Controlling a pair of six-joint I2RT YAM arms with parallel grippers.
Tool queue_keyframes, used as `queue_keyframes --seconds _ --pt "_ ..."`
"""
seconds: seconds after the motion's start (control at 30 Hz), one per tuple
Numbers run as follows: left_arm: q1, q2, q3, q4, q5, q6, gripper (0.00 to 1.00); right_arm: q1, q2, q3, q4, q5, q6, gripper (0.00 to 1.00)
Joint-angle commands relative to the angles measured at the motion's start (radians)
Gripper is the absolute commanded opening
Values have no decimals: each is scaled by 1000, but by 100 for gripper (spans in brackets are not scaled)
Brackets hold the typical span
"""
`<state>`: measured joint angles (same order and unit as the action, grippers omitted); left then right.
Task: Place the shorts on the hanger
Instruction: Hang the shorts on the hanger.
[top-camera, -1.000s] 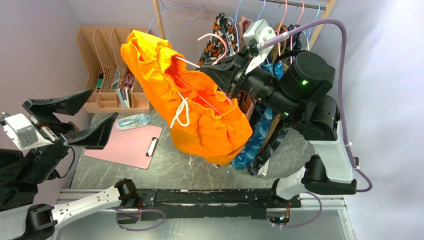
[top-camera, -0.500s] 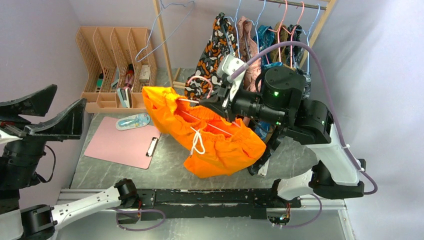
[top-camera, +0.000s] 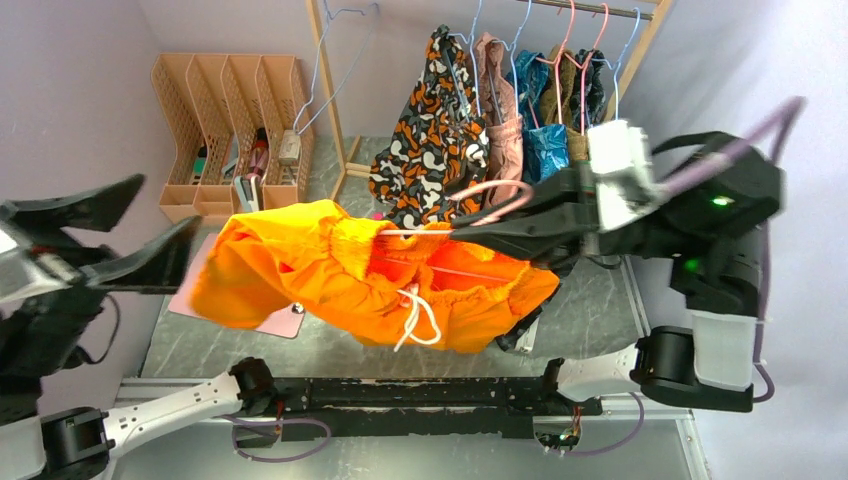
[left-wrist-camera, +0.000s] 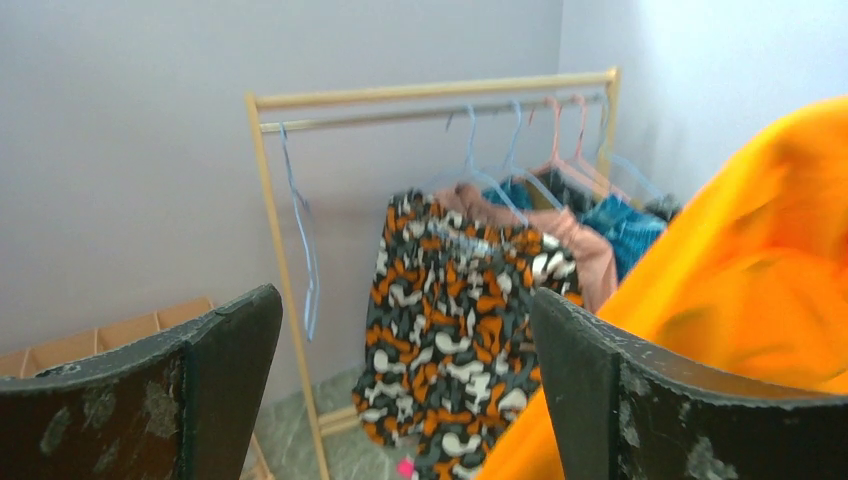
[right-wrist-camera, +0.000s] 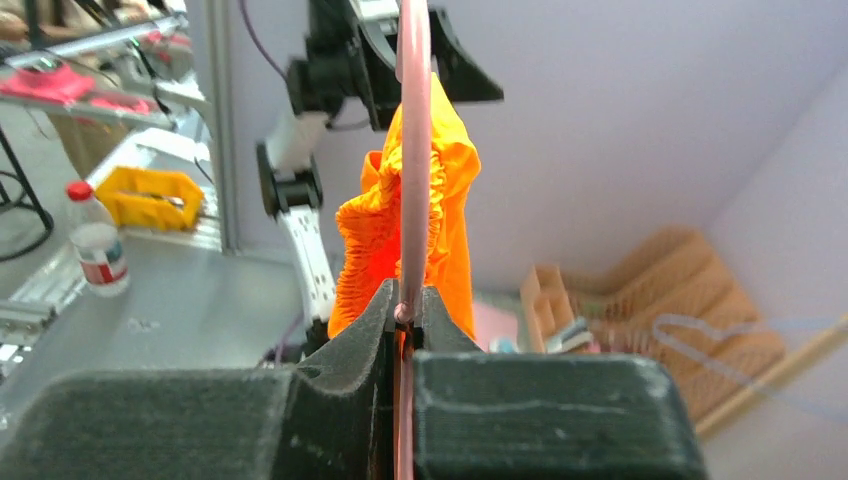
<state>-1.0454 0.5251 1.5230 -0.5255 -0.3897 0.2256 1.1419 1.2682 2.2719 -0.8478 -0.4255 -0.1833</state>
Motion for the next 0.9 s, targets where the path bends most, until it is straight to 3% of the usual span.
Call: queue_keyframes --seconds 0.0,0.2,0.37,0.43,0.5,0.67,0.8,0.87 --pt "-4 -42 61 127 69 32 98 -1 -7 40 101 -117 8 0" --pt "-4 24 217 73 72 66 98 0 34 -38 94 67 -58 0" --pt "-4 22 211 74 56 86 97 0 118 -142 147 471 -69 0" --pt "-3 6 173 87 49 92 98 -3 175 -129 167 651 -61 0" --pt "-4 -7 134 110 44 103 98 -6 216 -77 175 725 -75 0" --pt "-4 12 150 117 76 118 98 -2 283 254 130 438 -10 0" --pt "-5 29 171 130 105 121 98 -1 260 276 195 242 22 0" --pt "-4 35 175 136 110 127 98 -2 259 243 208 245 10 0"
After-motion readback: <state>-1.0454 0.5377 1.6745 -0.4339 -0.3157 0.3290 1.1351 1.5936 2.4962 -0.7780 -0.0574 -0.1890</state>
